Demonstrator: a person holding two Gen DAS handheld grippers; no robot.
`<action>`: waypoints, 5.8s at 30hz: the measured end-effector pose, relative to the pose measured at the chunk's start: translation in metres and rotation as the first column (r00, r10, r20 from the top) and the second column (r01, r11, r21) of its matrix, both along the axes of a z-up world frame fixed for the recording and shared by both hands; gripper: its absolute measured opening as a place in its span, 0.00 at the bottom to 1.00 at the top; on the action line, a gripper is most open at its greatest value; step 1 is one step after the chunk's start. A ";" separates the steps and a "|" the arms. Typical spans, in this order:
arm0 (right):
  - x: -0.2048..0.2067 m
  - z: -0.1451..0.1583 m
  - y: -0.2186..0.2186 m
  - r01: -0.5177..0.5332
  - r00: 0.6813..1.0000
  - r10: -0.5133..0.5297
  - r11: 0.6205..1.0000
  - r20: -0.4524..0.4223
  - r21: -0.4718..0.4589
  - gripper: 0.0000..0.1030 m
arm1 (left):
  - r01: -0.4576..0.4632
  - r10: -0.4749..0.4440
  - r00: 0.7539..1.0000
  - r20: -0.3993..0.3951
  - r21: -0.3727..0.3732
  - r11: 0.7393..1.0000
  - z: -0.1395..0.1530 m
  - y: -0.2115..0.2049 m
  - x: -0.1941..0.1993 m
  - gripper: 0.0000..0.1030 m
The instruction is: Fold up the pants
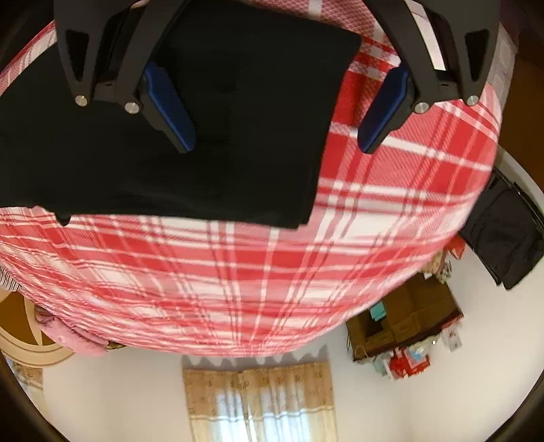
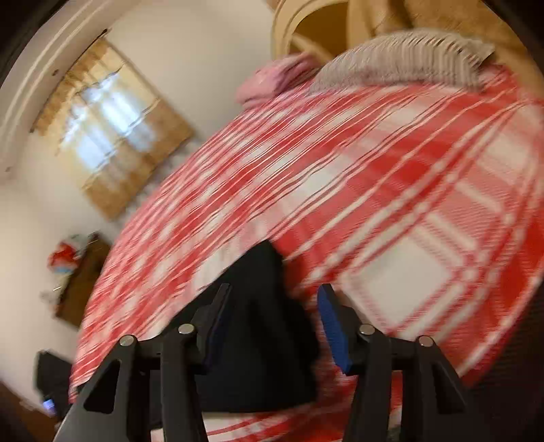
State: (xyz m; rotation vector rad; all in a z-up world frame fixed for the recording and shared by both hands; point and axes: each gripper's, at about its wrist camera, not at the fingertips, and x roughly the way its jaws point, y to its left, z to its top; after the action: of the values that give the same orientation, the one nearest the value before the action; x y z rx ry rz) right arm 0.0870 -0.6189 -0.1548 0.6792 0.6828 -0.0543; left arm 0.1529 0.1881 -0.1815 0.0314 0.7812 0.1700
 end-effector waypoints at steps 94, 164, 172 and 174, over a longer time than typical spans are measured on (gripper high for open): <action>0.086 -0.035 0.387 -0.651 0.758 0.652 0.753 0.021 0.094 0.71 | -0.092 0.084 0.969 0.230 0.024 0.995 0.031 -0.004 -0.034 1.00; 0.014 -0.009 0.430 -0.673 0.625 0.772 0.457 -0.118 -0.581 0.03 | 0.399 -0.405 0.914 0.022 -0.236 0.886 0.011 -0.186 -0.009 1.00; 0.012 -0.047 0.440 -0.732 0.575 0.788 0.373 -0.223 -0.571 0.04 | 0.426 -0.432 0.902 0.031 -0.233 0.874 0.016 -0.195 -0.012 1.00; 0.016 -0.057 0.439 -0.753 0.560 0.790 0.360 -0.250 -0.551 0.04 | 0.445 -0.450 0.892 0.036 -0.245 0.862 0.017 -0.198 -0.013 1.00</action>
State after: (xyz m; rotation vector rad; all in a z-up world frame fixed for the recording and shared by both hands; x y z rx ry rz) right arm 0.1032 -0.1796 -0.2123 -0.3475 0.8192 0.6273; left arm 0.1401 -0.0099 -0.1646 -0.0217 0.7929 -0.3741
